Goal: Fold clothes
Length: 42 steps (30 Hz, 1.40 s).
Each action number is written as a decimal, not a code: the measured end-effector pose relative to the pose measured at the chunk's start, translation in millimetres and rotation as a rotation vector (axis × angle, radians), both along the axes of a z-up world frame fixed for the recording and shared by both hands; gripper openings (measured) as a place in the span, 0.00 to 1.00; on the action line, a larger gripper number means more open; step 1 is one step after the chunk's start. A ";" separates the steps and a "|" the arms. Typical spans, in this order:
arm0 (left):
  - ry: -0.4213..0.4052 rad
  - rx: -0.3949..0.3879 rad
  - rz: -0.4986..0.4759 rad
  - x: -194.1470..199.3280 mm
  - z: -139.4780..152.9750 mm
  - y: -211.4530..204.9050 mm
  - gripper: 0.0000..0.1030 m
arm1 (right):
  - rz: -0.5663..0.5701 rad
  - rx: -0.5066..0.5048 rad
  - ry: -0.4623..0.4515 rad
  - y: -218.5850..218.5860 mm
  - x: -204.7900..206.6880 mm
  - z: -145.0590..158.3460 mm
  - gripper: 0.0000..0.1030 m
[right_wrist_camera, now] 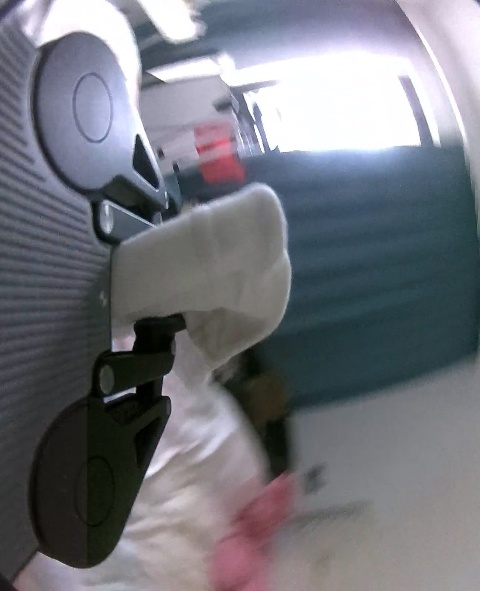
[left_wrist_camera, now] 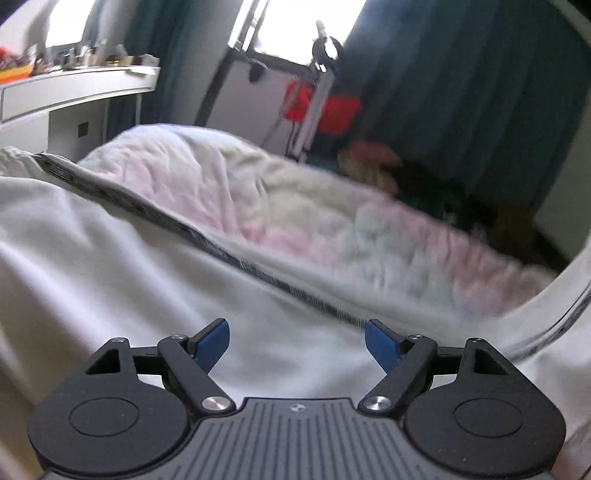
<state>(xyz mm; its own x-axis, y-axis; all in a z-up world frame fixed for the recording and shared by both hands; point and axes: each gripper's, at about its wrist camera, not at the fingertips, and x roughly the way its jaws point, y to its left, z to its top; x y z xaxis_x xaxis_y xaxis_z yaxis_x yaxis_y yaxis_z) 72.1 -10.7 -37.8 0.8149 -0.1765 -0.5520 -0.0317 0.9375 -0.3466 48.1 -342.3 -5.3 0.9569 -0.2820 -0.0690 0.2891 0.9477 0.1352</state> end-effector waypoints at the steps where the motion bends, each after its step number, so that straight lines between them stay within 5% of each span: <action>1: -0.003 -0.036 0.001 -0.2 4.6 9.6 0.80 | 0.044 -0.071 0.005 25.4 0.4 -2.9 0.17; 7: 0.041 -0.290 0.004 -1.6 7.2 61.3 0.80 | 0.381 -0.443 0.180 160.5 11.5 -66.6 0.17; 10: 0.073 -0.284 0.042 0.9 3.5 69.1 0.79 | 0.514 -0.524 0.385 195.9 25.5 -116.3 0.17; 12: 0.080 -0.286 0.049 2.7 1.3 70.4 0.79 | 0.526 -0.541 0.441 201.8 28.4 -136.2 0.18; 20: 0.032 -0.289 0.034 3.8 2.7 70.5 0.79 | 0.532 -0.341 0.268 199.5 28.8 -85.2 0.21; 24: 0.025 -0.263 0.030 5.5 0.8 67.5 0.79 | 0.660 -0.195 0.445 193.3 49.7 -106.6 0.38; 28: 0.016 -0.231 0.023 8.3 1.1 62.1 0.79 | 0.757 -0.074 0.511 180.9 47.7 -103.9 0.75; 34: -0.024 -0.185 -0.030 3.8 8.2 53.2 0.79 | 0.872 0.253 0.610 136.4 25.0 -69.3 0.78; 39: -0.029 -0.165 -0.167 2.2 7.6 34.0 0.77 | 0.739 0.361 0.544 86.5 17.3 -51.5 0.78; 42: -0.011 -0.104 -0.210 2.2 0.3 16.7 0.62 | 0.569 0.391 0.532 58.1 31.6 -54.8 0.78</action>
<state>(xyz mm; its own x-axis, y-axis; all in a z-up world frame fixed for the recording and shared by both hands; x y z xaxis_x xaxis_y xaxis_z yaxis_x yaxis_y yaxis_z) 74.3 6.0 -37.5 0.7601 -0.3984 -0.5133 0.1649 0.8824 -0.4407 79.7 -284.2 -60.1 0.7582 0.3667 -0.5391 -0.0969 0.8811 0.4630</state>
